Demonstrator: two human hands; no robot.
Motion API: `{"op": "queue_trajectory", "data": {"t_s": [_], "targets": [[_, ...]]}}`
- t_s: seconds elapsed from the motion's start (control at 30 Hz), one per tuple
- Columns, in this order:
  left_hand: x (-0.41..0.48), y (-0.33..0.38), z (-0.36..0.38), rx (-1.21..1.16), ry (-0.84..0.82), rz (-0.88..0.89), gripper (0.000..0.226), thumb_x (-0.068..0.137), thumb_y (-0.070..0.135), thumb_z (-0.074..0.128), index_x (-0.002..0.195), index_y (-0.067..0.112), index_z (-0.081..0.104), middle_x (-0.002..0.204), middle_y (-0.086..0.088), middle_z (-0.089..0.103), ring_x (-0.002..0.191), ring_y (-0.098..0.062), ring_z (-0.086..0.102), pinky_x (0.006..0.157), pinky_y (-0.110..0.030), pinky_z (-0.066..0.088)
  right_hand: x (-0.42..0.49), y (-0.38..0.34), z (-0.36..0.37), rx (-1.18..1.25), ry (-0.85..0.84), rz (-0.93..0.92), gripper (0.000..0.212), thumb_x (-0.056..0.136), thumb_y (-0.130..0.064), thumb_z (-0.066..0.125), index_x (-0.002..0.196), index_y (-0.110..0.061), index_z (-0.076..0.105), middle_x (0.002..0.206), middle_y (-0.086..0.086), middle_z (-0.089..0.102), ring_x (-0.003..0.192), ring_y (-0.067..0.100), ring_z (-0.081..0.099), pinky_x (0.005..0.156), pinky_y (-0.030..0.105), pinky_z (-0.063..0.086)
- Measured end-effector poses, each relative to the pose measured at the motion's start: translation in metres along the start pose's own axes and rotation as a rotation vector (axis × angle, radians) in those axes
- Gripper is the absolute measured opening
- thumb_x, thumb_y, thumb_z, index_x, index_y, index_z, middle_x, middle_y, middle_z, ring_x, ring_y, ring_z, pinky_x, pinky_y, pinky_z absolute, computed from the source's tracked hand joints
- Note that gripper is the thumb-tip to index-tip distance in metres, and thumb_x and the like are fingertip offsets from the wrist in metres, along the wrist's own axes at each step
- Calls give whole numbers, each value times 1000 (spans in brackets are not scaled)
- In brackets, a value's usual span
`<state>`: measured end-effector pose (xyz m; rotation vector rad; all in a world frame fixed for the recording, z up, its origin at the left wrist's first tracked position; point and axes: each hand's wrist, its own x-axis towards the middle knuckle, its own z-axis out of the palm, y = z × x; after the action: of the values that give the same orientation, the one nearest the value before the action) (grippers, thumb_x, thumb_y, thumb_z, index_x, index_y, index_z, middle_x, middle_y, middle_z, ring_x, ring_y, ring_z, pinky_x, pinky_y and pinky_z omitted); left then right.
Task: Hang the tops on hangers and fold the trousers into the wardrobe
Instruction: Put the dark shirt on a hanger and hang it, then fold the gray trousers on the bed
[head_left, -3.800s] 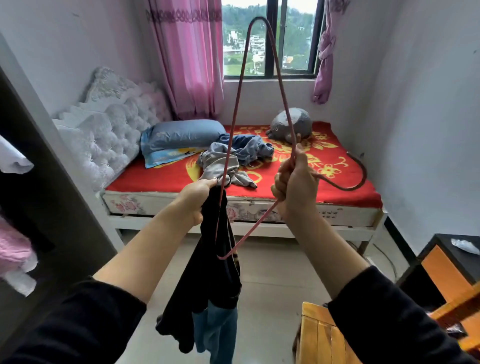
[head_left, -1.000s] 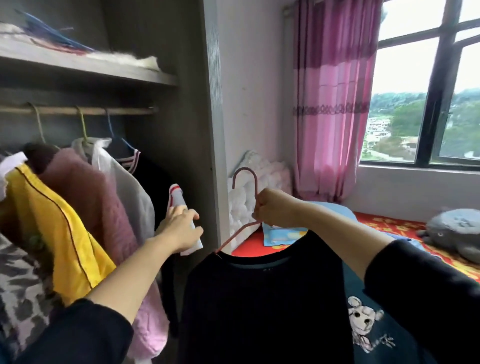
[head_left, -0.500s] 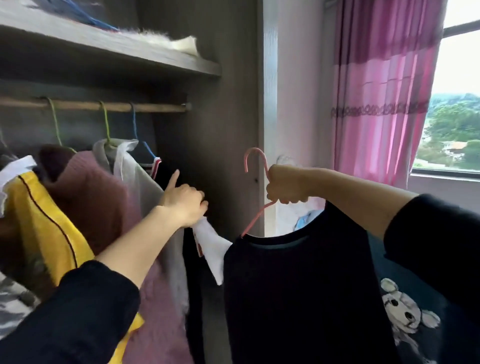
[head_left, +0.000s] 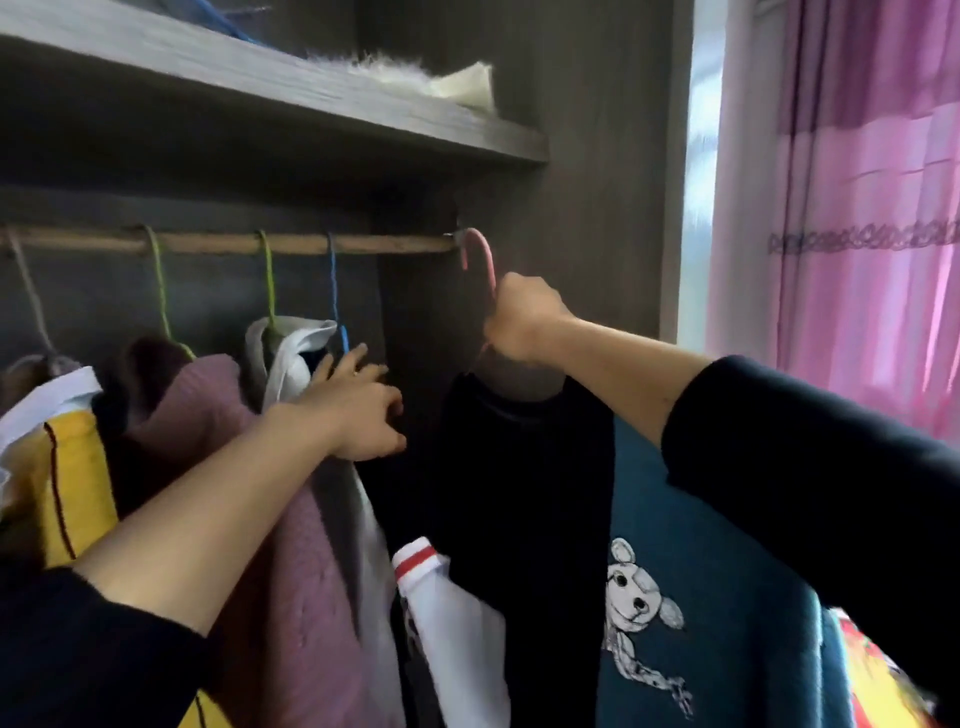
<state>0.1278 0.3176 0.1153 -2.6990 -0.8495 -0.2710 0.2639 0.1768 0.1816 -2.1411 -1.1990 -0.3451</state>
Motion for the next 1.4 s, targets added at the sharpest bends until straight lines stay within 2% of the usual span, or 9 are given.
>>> {"op": "queue_trajectory", "data": {"t_s": [0.3, 0.47, 0.6, 0.67, 0.73, 0.9, 1.03, 1.17, 1.4], "targets": [[34, -27, -4, -132, 145, -59, 63, 84, 60, 52, 140, 37, 37, 161, -4, 3, 146, -24, -13, 118, -42, 1, 112, -26, 54, 190, 67, -46, 30, 94, -15, 56, 123, -6, 53, 96, 5, 55, 68, 13, 49, 59, 26, 41], [39, -25, 1, -124, 152, -63, 65, 86, 59, 48, 143, 33, 32, 161, -6, -2, 146, -23, -16, 118, -43, 1, 151, -42, 84, 302, 54, -29, 38, 95, -14, 53, 132, -4, 47, 125, 14, 58, 107, 27, 60, 71, 26, 42], [38, -25, 4, -111, 178, -77, 64, 86, 55, 49, 143, 31, 34, 161, -5, -1, 146, -22, -15, 118, -42, 3, 162, -37, 102, 287, 10, -60, 20, 94, -11, 51, 111, -4, 59, 106, 12, 63, 75, 20, 56, 45, 22, 37], [37, -23, 4, -118, 193, -85, 61, 86, 52, 51, 141, 31, 36, 161, -4, 1, 146, -21, -14, 117, -40, 3, 161, -29, 111, 277, -37, -77, 8, 94, -13, 52, 94, -9, 58, 94, 9, 62, 65, 16, 55, 43, 23, 36], [36, -21, 5, -115, 208, -88, 59, 86, 49, 52, 140, 30, 39, 160, -4, 3, 146, -22, -13, 117, -40, 4, 155, -21, 118, 295, -79, -121, 9, 96, -16, 49, 88, -14, 54, 90, 8, 61, 66, 17, 56, 51, 24, 42], [32, -16, 4, -94, 210, -119, 57, 87, 47, 50, 139, 27, 40, 160, -5, 6, 146, -22, -13, 118, -40, 5, 136, -8, 111, 147, -115, -212, 32, 101, -29, 40, 124, -12, 55, 114, 12, 62, 83, 19, 52, 73, 28, 42], [20, -8, -2, -36, 238, -169, 58, 91, 44, 48, 143, 20, 36, 160, -10, 6, 148, -23, -4, 117, -38, 7, 103, -3, 95, 14, -86, -262, 29, 100, -27, 40, 120, -12, 54, 115, 12, 60, 89, 24, 56, 71, 31, 43], [-4, 14, -9, 11, 398, -249, 56, 88, 38, 49, 137, 10, 42, 155, -17, 23, 145, -27, 15, 117, -37, 17, 48, 0, 71, -119, 59, -322, 31, 93, -25, 48, 121, -10, 51, 125, 14, 52, 117, 33, 47, 90, 44, 44], [-80, 77, 2, -180, 611, -161, 41, 84, 22, 56, 122, 4, 57, 142, -16, 45, 138, -29, 33, 108, -43, 33, -93, 32, 35, -27, 158, -343, 32, 90, -21, 52, 120, -8, 51, 119, 9, 53, 112, 28, 46, 86, 43, 46]]}}
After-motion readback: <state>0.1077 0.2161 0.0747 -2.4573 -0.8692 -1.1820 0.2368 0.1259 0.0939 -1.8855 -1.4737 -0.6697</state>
